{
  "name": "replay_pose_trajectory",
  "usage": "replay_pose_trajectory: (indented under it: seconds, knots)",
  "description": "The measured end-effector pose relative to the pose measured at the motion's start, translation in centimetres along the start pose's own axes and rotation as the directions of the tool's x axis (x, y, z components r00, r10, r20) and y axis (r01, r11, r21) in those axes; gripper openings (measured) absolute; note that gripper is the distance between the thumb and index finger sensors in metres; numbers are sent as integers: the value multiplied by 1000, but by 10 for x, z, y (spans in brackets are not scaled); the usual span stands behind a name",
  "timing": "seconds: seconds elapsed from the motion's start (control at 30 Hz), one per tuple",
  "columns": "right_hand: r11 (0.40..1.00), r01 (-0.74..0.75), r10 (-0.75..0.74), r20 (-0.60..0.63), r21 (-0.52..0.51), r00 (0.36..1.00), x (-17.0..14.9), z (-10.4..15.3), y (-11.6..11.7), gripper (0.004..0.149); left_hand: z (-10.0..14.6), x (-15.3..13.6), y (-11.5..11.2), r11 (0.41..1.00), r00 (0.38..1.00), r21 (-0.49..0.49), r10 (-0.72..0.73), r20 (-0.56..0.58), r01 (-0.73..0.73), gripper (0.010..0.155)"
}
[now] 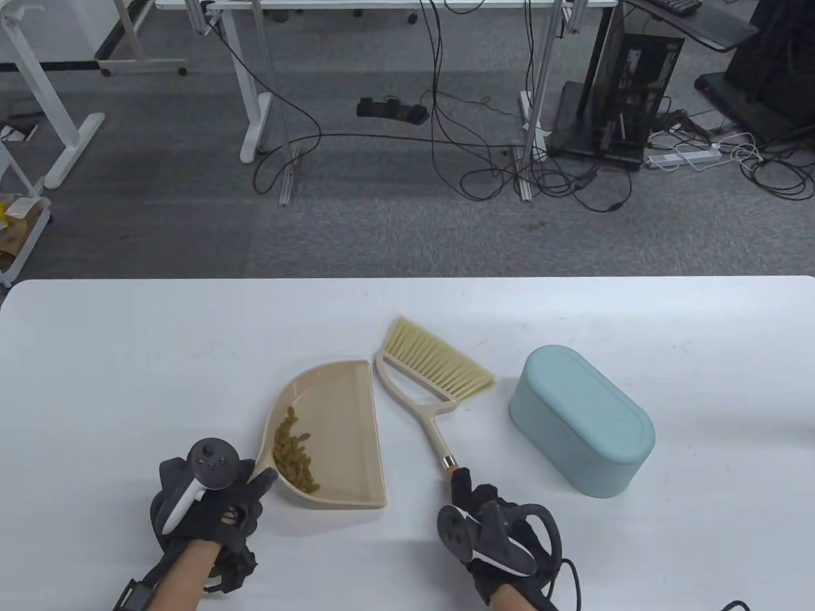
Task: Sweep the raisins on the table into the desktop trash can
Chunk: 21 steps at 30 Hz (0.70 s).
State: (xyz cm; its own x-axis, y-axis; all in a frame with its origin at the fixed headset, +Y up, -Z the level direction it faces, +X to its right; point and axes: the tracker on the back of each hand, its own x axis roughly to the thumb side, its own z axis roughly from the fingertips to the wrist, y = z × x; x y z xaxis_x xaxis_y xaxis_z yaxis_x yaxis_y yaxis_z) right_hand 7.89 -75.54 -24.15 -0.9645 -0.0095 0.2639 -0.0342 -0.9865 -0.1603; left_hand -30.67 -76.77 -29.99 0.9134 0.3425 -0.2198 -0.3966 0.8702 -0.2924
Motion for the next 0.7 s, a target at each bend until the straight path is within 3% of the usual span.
replay_pose_trajectory:
  seconds: [0.03,0.17,0.3,0.43,0.53,0.7]
  knots:
    - [996,20,-20,11,-81,1000,-1,-1,-9,78,0,0,0,1000,1000,4,1,2,-1,68]
    - [975,24,-47,-102,-223,994,-16,4,-49,89,0,-1,0,1000,1000,6,1,3,-1,69]
    - [975,6,-56,-218,-222,974,-53,5,-65,91,0,-1,-1,1000,1000,6,4,4,-4,69]
    - [986,-35,-29,-369,-166,929,-97,7,-65,95,0,-1,-1,1000,1000,7,5,4,-5,69]
    - [992,29,-81,-454,-121,887,-125,11,-58,97,0,-1,-1,1000,1000,9,2,3,-2,69]
    - [992,117,-126,-461,-49,878,-140,11,-33,93,0,-1,-1,1000,1000,9,1,3,-1,69]
